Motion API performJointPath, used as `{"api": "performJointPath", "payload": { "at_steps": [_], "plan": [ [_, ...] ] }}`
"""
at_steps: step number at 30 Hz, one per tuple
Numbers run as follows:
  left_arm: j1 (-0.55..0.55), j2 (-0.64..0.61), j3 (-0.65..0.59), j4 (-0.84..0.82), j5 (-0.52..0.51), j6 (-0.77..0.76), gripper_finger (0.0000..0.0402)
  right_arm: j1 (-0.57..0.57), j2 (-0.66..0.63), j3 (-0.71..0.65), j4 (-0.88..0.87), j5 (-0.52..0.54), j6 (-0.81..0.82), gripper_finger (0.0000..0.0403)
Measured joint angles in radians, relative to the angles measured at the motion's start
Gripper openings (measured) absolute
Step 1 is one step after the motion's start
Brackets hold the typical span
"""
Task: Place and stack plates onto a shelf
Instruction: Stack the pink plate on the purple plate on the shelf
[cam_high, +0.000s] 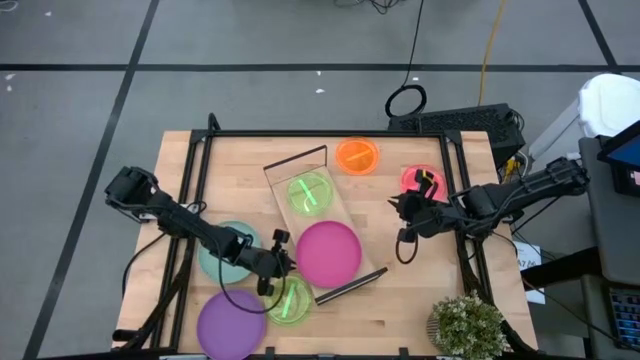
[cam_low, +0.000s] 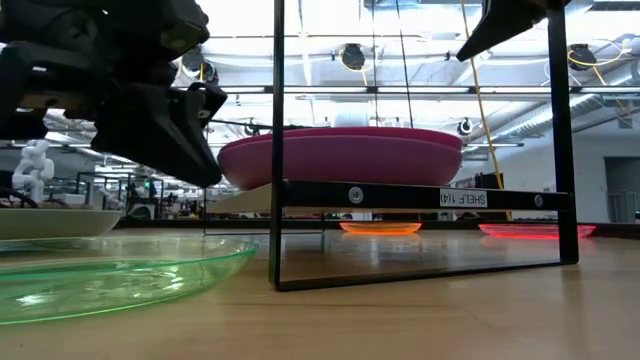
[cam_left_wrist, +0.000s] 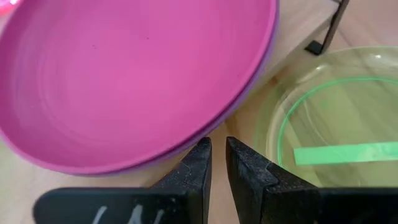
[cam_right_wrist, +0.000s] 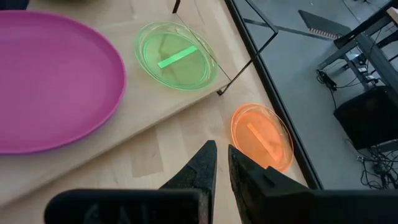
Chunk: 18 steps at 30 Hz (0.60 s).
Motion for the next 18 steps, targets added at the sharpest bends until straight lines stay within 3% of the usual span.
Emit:
{"api": "performJointPath", "payload": {
  "at_steps": [11,18],
  "plan": [
    [0.025,0.0,0.0,0.02,0.0,0.002,0.0055,0.0,0.0,0.0,0.005,0.0,-0.008,0.0027],
    [-0.015,-0.025,0.0,-0.07,0.004,-0.074,0.0055,0.0,0.0,0.0,0.011,0.0,-0.008,0.0027]
  ]
}}
